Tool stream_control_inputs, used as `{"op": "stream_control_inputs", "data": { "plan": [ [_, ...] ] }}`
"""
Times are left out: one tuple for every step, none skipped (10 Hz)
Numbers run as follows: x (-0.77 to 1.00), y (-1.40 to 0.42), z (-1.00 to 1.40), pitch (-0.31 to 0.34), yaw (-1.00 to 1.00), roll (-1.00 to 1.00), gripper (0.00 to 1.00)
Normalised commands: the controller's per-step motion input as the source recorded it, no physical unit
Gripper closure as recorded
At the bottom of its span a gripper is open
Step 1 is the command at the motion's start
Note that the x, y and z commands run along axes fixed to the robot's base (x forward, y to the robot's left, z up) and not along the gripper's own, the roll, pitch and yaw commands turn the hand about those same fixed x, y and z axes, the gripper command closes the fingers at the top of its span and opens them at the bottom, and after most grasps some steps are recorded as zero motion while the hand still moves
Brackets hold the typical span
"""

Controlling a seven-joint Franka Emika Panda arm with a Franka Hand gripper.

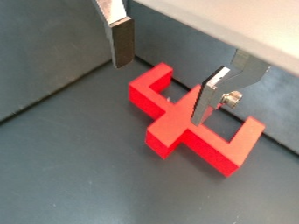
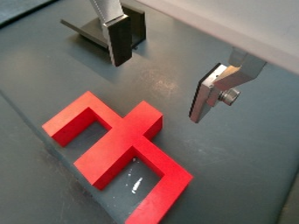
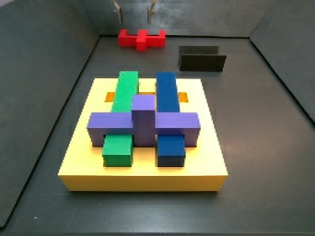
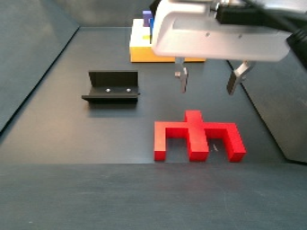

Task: Pick up the red object. Move up. Place the red object on the fixture. Regrasp the red object. Move to above the board. Insert the red object.
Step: Pick up the red object.

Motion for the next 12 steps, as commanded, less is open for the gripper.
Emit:
{"op": "stream_control_inputs", "data": {
  "plan": [
    [0.14,0.00,-0.73,-0.219,-0.19,-0.05,0.00],
    [0.19,0.04,-0.73,-0.213,-0.13,-0.06,0.00],
    [0.23,0.11,-0.73,-0.206,-0.07,-0.06,0.00],
    [0.28,0.15,-0.71,-0.211,0.00,-0.08,0.00],
    [0.33,0.17,-0.69,-0.216,0.00,-0.10,0.00],
    [0.31,0.12,-0.66,-0.220,0.00,-0.12,0.00],
    [0.03,0.06,-0.55,-0.250,-0.04,-0.18,0.00],
    [-0.08,0.00,-0.43,-0.277,-0.01,-0.20,0.00],
    [-0.16,0.00,-0.33,-0.233,0.00,-0.16,0.00],
    [-0.13,0.00,-0.33,-0.257,0.00,-0.19,0.00],
    [0.00,0.03,-0.36,-0.274,0.00,-0.26,0.00],
    [0.00,0.10,-0.29,-0.251,0.00,-0.29,0.00]
  ]
}}
